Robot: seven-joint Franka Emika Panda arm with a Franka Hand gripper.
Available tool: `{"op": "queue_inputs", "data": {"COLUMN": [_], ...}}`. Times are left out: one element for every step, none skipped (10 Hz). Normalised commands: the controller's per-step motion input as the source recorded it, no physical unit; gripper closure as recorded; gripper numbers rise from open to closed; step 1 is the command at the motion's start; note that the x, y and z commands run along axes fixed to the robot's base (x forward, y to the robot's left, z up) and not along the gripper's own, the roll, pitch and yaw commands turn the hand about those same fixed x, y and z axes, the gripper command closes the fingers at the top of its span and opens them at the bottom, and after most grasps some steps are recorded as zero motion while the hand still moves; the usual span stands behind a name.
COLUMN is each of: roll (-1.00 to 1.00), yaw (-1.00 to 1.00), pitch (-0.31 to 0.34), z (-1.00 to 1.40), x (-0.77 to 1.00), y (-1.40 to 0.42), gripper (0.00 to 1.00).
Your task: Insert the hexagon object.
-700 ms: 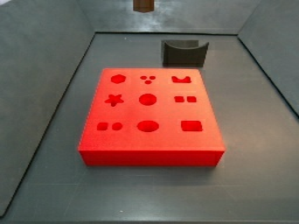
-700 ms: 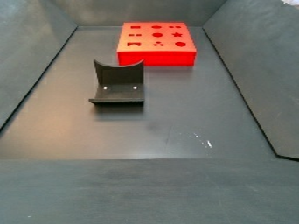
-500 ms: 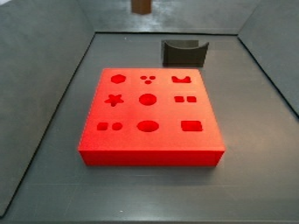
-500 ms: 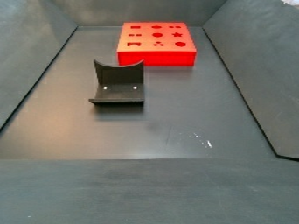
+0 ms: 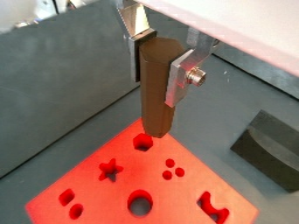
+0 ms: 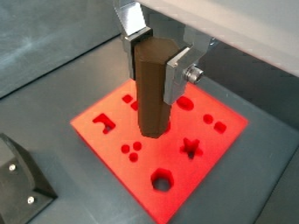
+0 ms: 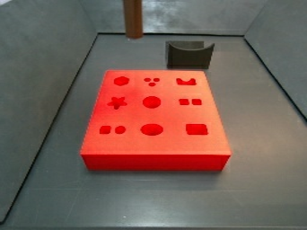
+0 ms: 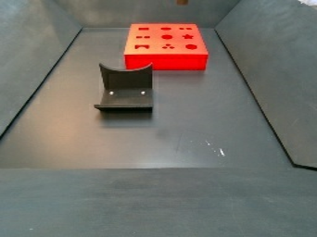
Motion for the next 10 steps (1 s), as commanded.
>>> {"op": "queue_inputs", "data": {"roll": [0.1,0.0,0.0,-0.05,-0.18,-0.12,-0.13,-0.02,0.01,0.06], "yaw": [-0.17,-0.04,-0.07,-0.07,-0.01,-0.05,-0.07,0.0,-0.01,-0.01], "pitch": [-0.297,-0.067,-0.051,0.0,0.046,0.163,0.243,0.207,0.02,0.0], "z": [-0.62,-0.4,-0.55,-0.55,-0.55,-0.74,-0.61,-0.32,-0.12,-0.16], "x": [-0.4,-0.18,-0.15,-0.08,-0.03,0.0,0.04,0.04,0.0,-0.02], "y": [0.0,0.07,0.15,0.25,0.28,0.16,0.11,0.0,0.0,0.0], "gripper": [1.0,1.0,1.0,1.0,1.0,1.0,1.0,1.0,1.0,1.0]}}
